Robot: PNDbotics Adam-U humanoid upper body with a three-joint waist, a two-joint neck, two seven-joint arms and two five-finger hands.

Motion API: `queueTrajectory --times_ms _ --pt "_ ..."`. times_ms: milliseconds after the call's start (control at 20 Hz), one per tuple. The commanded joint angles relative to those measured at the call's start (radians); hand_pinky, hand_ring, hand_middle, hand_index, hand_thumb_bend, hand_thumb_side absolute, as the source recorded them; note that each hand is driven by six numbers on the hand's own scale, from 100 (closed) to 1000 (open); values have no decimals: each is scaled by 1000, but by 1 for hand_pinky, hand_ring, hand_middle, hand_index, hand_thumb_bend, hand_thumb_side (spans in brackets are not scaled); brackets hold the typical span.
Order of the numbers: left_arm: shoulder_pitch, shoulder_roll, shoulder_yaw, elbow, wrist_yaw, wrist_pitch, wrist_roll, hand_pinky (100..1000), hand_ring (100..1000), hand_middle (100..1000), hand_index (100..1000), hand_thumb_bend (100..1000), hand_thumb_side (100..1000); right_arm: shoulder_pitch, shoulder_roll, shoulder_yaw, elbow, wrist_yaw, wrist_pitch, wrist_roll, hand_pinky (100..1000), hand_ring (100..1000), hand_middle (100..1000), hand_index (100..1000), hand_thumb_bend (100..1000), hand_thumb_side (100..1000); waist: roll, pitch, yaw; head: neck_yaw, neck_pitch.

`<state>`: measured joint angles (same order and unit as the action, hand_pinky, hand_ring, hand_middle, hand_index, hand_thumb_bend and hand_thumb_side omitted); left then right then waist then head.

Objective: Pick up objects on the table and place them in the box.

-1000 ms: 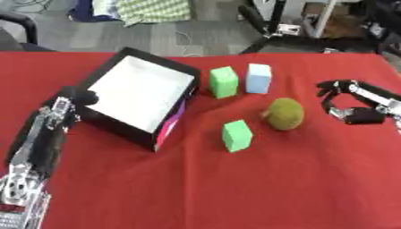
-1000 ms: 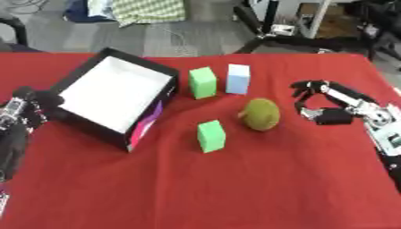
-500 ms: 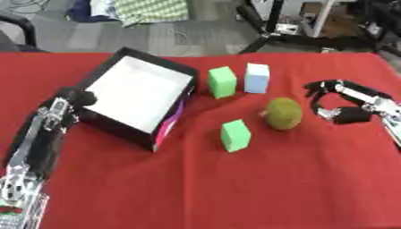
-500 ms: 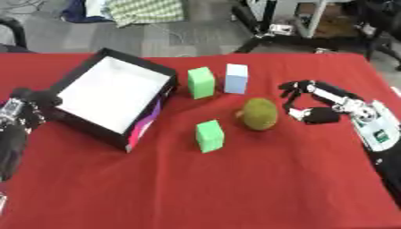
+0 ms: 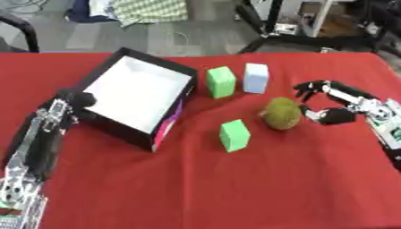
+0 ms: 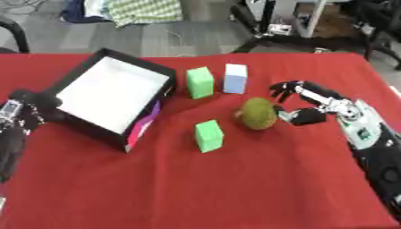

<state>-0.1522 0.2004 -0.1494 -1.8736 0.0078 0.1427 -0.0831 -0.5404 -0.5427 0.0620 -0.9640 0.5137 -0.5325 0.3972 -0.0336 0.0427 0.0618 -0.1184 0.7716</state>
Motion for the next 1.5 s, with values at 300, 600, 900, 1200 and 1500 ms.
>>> queueTrajectory --times_ms 300,600,900,1200,1500 --pt "-16 0 -2 -14 2 -2 -5 738 801 645 709 100 879 -38 15 -2 39 90 -5 -43 966 729 756 888 100 412 14 -1 2 -10 -2" --pt "-18 -2 -4 -13 3 -2 -7 739 801 645 709 100 880 -52 39 2 54 143 -9 -72 957 720 741 822 100 210 15 -1 5 -15 -2" --pt "-19 -5 -5 -13 3 -2 -9 739 801 645 709 100 880 -56 58 5 61 179 -7 -135 946 699 710 726 100 206 16 0 6 -19 -2" --pt "-20 -6 -6 -12 4 -2 -10 739 801 646 709 100 880 -58 75 9 69 221 -8 -213 925 660 644 532 100 199 17 1 8 -23 -2" --pt "-19 -5 -5 -12 4 -2 -10 739 801 646 709 100 880 -60 72 13 43 221 -24 -335 901 611 565 340 100 202 16 1 8 -24 -2"
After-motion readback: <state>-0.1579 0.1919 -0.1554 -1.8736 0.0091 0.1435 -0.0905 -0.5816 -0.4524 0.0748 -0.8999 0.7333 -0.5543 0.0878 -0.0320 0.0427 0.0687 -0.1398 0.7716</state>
